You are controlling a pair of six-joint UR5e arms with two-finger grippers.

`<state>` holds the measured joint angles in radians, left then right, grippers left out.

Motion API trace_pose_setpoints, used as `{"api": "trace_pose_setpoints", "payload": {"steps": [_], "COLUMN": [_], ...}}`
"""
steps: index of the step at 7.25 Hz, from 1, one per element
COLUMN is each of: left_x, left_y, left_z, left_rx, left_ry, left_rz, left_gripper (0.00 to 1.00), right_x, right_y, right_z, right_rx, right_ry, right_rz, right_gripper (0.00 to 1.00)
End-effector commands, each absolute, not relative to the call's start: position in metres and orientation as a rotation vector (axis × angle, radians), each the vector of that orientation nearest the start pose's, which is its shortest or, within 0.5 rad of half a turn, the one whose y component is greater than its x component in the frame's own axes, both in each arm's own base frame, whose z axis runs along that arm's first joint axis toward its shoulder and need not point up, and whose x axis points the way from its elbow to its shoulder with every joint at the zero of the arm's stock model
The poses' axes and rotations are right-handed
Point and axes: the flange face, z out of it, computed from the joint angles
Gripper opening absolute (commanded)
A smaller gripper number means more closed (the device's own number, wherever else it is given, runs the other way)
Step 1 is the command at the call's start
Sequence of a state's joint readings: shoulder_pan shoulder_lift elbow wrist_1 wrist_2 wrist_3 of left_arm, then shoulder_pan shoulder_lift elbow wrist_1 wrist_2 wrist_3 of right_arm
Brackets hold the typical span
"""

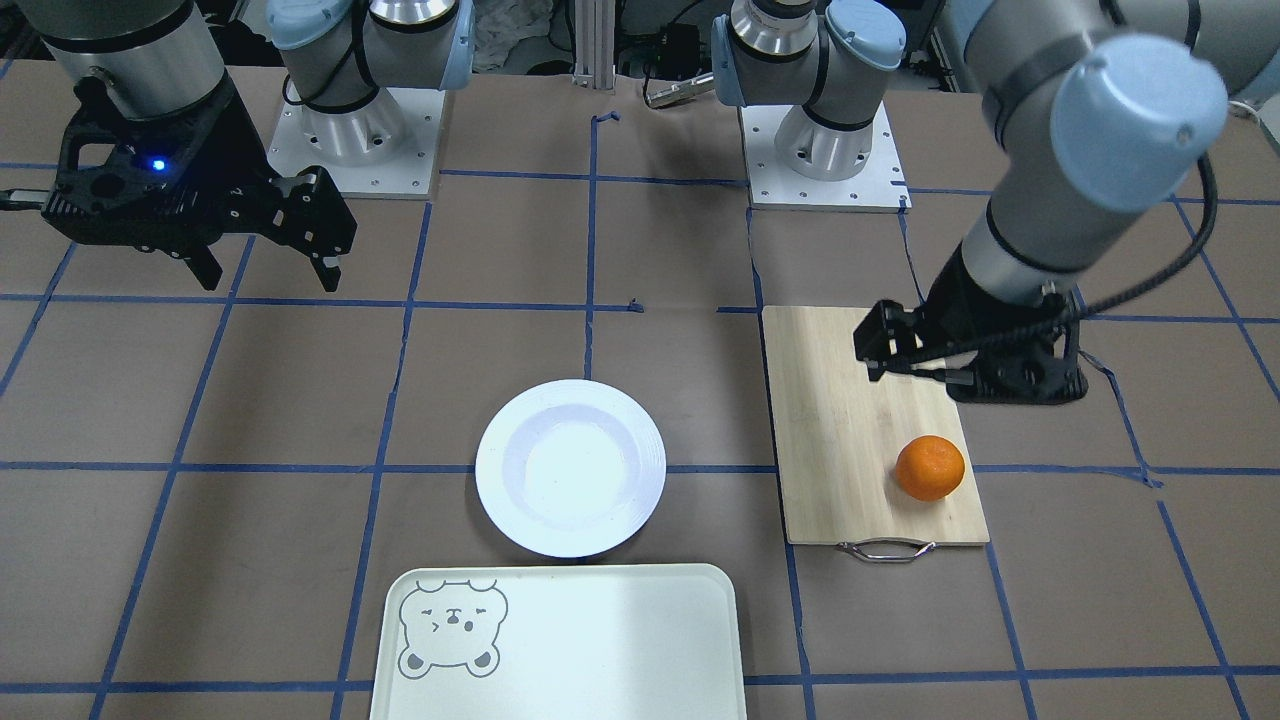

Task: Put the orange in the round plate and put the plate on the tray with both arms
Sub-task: 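Lower the left gripper onto the orange on the cutting board and grasp it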

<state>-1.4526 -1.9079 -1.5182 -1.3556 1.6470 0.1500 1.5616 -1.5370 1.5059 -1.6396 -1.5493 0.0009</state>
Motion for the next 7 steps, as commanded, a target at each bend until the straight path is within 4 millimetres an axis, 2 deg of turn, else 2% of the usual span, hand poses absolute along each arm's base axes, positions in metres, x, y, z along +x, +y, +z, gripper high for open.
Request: {"api": "trace_pose_setpoints", "payload": {"steps": [1, 2, 4, 5, 6, 7], "left_x": [-0.010, 0.001, 0.012, 0.021, 0.021, 0.021], "left_y": [-0.645, -0.641, -0.614, -0.611, -0.610, -0.608], "left_z": [0.289, 0.271, 0.228, 0.221, 0.218, 0.212], "left_rx": [0.030, 0.011, 0.046, 0.109, 0.102, 0.100], "left_ry": [3.053, 3.039, 3.014, 3.022, 3.028, 3.037], "left_rz": [0.188, 0.250, 0.400, 0.409, 0.414, 0.433], "left_gripper": [1.00, 1.00, 1.00, 1.00, 1.00, 0.89], "right_x": [0.131, 0.131, 0.131, 0.131, 0.131, 0.131], "right_y": [-0.517, -0.517, -0.517, -0.517, -0.517, -0.517], "right_z": [0.510, 0.510, 0.510, 0.510, 0.510, 0.510], "right_rx": [0.008, 0.006, 0.006, 0.003, 0.008, 0.006], "right_ry": [3.118, 3.119, 3.119, 3.119, 3.118, 3.118], "right_rz": [-0.153, -0.153, -0.153, -0.153, -0.153, -0.156], "right_gripper": [1.00, 1.00, 1.00, 1.00, 1.00, 1.00]}}
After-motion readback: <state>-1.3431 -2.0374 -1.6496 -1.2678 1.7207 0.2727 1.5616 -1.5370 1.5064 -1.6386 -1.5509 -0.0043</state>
